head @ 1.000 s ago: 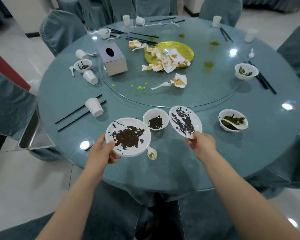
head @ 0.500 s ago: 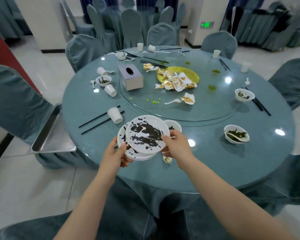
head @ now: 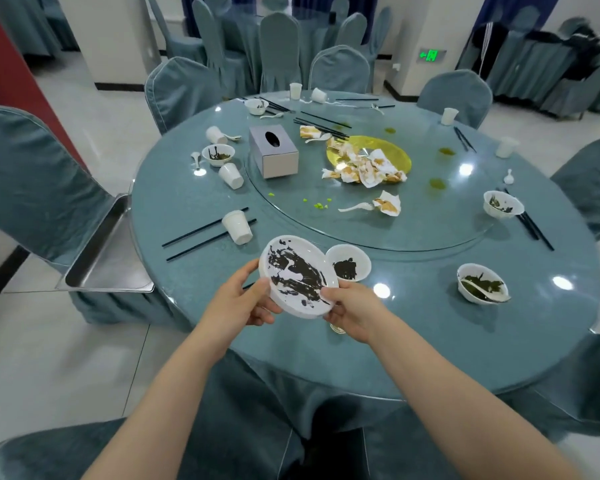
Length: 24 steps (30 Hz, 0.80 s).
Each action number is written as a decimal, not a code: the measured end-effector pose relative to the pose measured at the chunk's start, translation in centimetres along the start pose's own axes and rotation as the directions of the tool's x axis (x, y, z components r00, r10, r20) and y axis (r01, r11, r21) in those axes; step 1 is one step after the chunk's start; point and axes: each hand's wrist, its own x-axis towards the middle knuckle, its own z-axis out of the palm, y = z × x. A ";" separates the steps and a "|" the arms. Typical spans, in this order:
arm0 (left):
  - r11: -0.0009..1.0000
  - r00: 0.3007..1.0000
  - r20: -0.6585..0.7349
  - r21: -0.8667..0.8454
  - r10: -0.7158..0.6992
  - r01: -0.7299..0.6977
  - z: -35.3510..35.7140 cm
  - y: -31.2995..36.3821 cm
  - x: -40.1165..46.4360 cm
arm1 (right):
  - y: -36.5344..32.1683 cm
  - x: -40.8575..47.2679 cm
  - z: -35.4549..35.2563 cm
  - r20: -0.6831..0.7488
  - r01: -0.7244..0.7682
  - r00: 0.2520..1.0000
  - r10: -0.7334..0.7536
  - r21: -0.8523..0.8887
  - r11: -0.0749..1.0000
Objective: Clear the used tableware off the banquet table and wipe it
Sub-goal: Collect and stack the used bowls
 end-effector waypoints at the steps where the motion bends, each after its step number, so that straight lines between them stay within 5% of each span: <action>1: 1.000 0.999 -0.031 -0.001 -0.015 0.015 0.1 0.1 0.6 | -0.3 0.9 -0.8 -0.015 -0.008 1.000 0.009 0.029 1.000; 10: 0.990 0.973 -0.187 0.016 -0.133 0.139 1.6 -1.3 6.9 | -4.4 10.4 -10.2 -0.253 0.033 0.966 0.049 0.311 0.950; 19: 0.971 0.937 -0.275 0.046 -0.215 0.236 4.0 -2.1 11.7 | -6.9 17.9 -16.7 -0.391 0.067 0.914 0.105 0.403 0.913; 24: 0.957 0.931 -0.269 0.085 -0.246 0.277 5.0 -2.3 13.5 | -6.8 20.1 -17.7 -0.447 0.207 0.894 0.036 0.482 0.851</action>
